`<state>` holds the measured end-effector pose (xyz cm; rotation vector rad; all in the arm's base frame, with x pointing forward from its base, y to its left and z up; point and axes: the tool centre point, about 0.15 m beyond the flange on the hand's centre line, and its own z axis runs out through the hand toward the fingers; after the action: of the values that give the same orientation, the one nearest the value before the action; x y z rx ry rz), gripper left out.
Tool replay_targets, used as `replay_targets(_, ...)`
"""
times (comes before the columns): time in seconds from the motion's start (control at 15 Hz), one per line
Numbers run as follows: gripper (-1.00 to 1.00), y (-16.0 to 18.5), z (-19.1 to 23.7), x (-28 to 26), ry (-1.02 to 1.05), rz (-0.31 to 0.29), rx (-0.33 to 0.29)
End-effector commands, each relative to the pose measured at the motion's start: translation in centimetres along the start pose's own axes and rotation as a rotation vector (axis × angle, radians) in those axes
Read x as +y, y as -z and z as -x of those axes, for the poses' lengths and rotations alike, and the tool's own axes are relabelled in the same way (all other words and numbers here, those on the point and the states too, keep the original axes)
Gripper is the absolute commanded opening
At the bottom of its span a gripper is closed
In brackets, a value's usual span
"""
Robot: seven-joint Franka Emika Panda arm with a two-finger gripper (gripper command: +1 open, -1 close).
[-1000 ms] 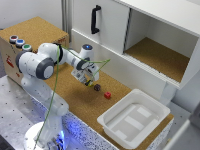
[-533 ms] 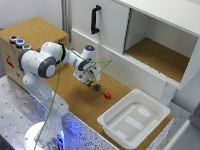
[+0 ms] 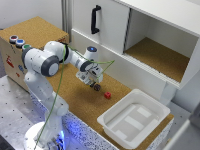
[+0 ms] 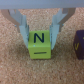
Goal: Rotate left the yellow block
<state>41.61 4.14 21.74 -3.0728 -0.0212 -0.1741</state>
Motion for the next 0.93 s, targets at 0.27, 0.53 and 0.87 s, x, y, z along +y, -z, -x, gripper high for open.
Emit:
replay_targets(0.27, -1.00, 5.6, 0.8, -4.7, 0.287, 0.062, -0.055)
replay_targets(0.53, -1.00, 5.6, 2.7, -6.0, 0.727, 0.064, -0.094)
replay_targets(0.87, -1.00, 3.1, 1.5, -4.4, 1.109, 0.115, -0.060)
